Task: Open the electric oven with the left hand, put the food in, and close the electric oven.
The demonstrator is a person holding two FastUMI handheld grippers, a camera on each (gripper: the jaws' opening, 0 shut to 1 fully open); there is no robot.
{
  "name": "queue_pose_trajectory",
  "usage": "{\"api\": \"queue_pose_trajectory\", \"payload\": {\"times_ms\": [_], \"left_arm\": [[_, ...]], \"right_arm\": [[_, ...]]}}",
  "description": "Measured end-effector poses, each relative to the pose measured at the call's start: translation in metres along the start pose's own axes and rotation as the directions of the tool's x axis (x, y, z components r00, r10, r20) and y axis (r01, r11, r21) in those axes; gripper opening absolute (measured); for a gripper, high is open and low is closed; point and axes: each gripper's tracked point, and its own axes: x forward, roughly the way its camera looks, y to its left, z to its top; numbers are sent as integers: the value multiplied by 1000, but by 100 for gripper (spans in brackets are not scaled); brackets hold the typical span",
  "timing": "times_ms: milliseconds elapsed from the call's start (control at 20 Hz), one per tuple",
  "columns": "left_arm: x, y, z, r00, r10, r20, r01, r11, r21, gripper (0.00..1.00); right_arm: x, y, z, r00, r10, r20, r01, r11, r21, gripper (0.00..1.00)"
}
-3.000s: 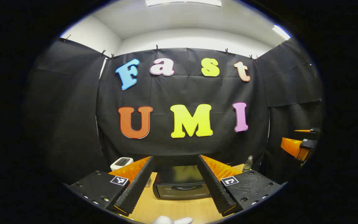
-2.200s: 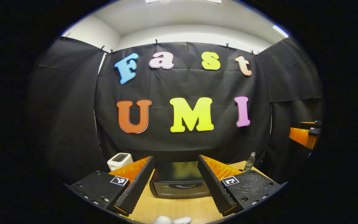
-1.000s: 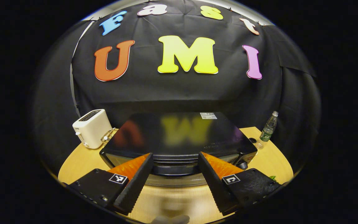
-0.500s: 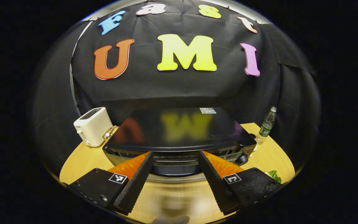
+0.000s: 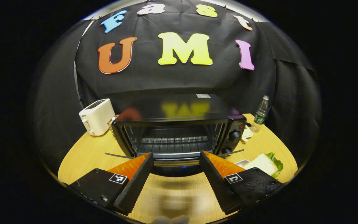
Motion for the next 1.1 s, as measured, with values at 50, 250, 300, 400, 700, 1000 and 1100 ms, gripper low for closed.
{"api": "queue_pose_trajectory", "payload": {"times_ms": [50, 250, 300, 400, 700, 1000, 1100], "left_arm": [[-4, -1, -9, 1000, -1, -10, 1, 1000, -1, 98], [-14, -2, -39, 999, -7, -42, 7, 1000, 3, 99], [-16, -2, -46, 999, -8, -46, 8, 1000, 4, 98], [-17, -3, -61, 998, -10, -66, 11, 1000, 18, 99], [-20, -6, -123, 979, -16, -205, 29, 998, 59, 98], [-12, -8, -152, 959, -14, -282, 26, 999, 37, 96], [-12, -10, -153, 960, -15, -279, 32, 998, 56, 96]], "right_arm": [[-2, 0, -3, 1000, 0, -4, 0, 1000, -1, 93], [-12, -4, -16, 1000, -12, -17, 12, 1000, 3, 93], [-14, -5, -18, 1000, -20, -19, 19, 1000, -2, 93], [-19, -11, -22, 999, -37, -23, 37, 999, -15, 93], [-32, -26, -30, 996, -81, -36, 79, 996, -36, 93], [-36, -29, -50, 993, -87, -81, 85, 996, -25, 93], [-35, -29, -52, 992, -91, -87, 89, 996, -30, 93]]}}
